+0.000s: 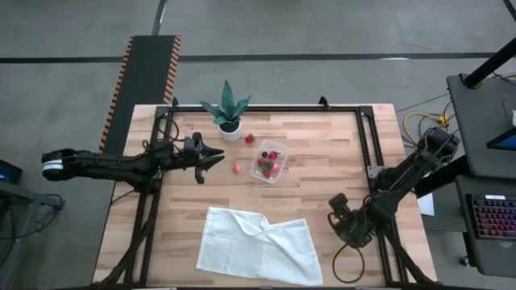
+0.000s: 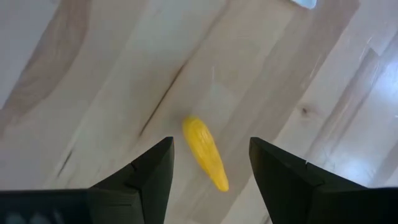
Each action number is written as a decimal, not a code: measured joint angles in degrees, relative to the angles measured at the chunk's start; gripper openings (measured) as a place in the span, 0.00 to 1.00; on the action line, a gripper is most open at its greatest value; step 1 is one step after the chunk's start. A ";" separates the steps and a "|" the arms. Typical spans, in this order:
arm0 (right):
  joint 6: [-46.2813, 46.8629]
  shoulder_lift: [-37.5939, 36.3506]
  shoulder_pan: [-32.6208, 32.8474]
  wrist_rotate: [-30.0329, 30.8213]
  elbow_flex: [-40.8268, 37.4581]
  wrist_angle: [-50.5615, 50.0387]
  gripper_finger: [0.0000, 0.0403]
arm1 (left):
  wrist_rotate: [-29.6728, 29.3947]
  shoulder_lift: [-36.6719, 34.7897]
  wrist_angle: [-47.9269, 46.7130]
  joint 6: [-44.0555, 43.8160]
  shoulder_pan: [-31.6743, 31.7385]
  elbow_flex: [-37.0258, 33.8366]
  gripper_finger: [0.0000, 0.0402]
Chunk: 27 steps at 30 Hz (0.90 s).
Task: Pick and placing Produce into tupperware
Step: Put the yellow corn into the transparent bin
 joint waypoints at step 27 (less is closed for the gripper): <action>-2.53 2.47 -4.66 -4.80 -1.57 2.53 0.50 | 0.04 0.01 -0.02 1.25 -0.02 0.00 0.22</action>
